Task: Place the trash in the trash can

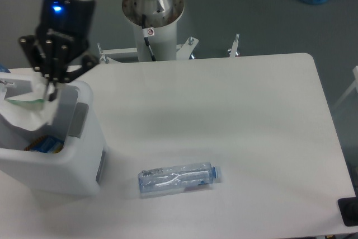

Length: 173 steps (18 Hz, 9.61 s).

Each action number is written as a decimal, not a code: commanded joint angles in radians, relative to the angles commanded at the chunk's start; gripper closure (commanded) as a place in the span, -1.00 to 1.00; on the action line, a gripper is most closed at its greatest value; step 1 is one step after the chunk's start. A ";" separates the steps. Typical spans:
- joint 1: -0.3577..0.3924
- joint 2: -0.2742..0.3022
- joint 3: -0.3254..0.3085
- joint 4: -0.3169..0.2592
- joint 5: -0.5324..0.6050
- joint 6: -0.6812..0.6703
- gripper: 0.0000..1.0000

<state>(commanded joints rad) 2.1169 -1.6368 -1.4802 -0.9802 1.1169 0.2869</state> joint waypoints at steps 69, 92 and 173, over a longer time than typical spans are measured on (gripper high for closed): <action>0.092 -0.587 -0.026 0.064 0.393 0.962 -0.95; 0.123 -0.509 0.096 0.054 0.359 0.940 0.18; 0.454 -0.084 -0.028 0.068 0.070 0.765 -1.00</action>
<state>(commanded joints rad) 2.5709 -1.7211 -1.5079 -0.9127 1.1868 1.0518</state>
